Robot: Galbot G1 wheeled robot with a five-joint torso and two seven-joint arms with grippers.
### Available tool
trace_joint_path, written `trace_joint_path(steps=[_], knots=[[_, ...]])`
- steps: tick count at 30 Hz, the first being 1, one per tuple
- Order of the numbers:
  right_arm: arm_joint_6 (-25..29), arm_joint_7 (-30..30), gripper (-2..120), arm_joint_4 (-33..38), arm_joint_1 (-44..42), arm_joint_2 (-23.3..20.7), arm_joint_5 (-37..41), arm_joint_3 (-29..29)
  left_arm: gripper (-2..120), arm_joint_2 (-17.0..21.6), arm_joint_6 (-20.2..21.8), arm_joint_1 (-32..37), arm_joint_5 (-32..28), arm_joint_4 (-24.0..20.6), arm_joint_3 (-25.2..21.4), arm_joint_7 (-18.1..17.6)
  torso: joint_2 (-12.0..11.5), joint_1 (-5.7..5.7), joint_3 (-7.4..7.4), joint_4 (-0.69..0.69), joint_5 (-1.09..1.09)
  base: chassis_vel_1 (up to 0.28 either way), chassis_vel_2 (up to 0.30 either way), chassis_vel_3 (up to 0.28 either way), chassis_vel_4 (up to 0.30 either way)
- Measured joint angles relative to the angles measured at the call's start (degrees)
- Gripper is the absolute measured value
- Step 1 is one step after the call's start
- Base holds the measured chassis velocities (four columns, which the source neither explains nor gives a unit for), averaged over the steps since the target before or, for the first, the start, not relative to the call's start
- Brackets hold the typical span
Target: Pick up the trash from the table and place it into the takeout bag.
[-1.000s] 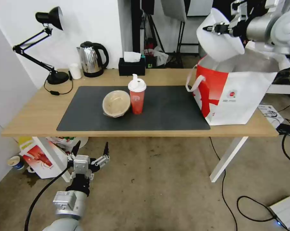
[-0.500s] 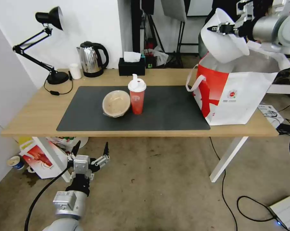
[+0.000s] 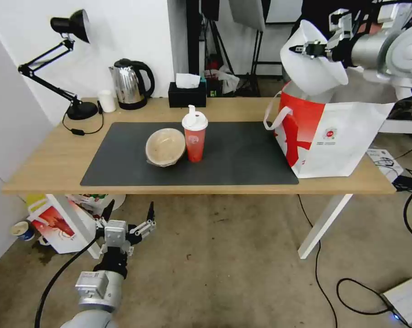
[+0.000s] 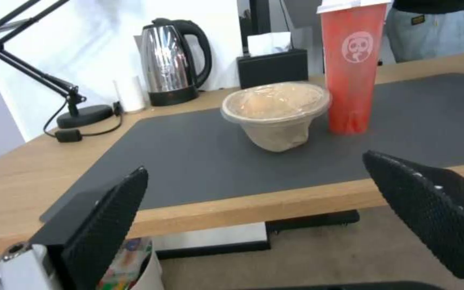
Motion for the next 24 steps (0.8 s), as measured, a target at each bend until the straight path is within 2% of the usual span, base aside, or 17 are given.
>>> trace_joint_path(steps=[15,24], knots=[[0.12,0.66,0,0.72,-8.71,0.46,-1.3,5.58,100,0.0,0.0,0.01,0.0,0.0,0.0,0.0,0.0,0.0,0.0,-0.01,0.01,0.0,0.0,0.0,0.0],[0.15,0.7,0,0.7,-9.89,0.47,-1.43,5.99,100,0.0,0.0,0.0,0.0,0.0,0.0,0.0,0.0,0.0,0.0,-0.01,0.0,0.0,0.0,0.0,0.0]])
